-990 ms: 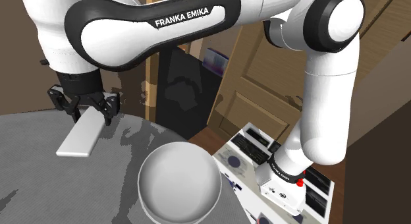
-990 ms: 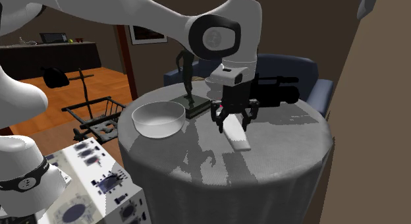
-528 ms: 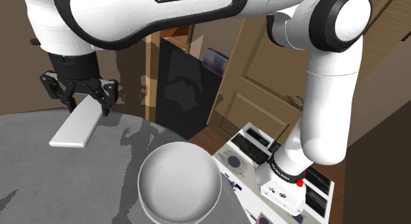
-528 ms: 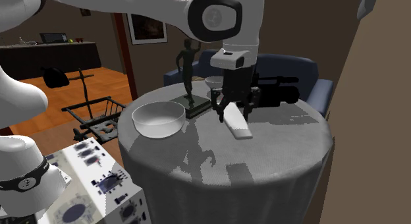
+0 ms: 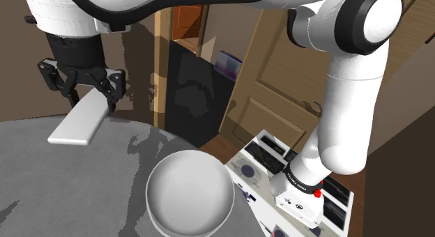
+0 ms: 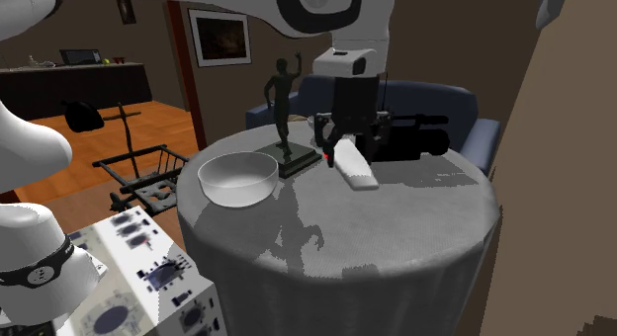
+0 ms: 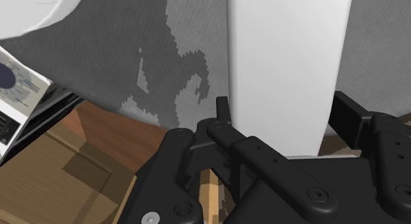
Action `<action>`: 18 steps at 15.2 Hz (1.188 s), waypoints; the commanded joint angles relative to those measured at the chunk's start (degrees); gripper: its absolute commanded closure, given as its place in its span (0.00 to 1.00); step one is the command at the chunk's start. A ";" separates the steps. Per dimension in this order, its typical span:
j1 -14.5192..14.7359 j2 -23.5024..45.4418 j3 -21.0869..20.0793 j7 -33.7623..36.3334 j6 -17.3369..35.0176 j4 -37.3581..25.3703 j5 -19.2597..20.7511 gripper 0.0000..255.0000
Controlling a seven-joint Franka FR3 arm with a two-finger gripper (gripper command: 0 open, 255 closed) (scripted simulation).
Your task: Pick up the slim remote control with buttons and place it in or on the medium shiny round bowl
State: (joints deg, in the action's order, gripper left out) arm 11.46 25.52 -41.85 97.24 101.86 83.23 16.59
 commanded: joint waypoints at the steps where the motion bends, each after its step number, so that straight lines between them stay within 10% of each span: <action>1: -1.90 -4.21 -1.28 0.14 1.63 5.23 -2.28 1.00; 10: -7.97 -28.28 -5.27 -4.42 8.53 29.48 -19.25 1.00; 18: -1.83 -48.68 -1.87 -9.00 7.23 44.31 -33.81 1.00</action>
State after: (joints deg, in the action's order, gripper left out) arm 8.64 -20.88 -44.26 88.62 109.42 125.92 -15.68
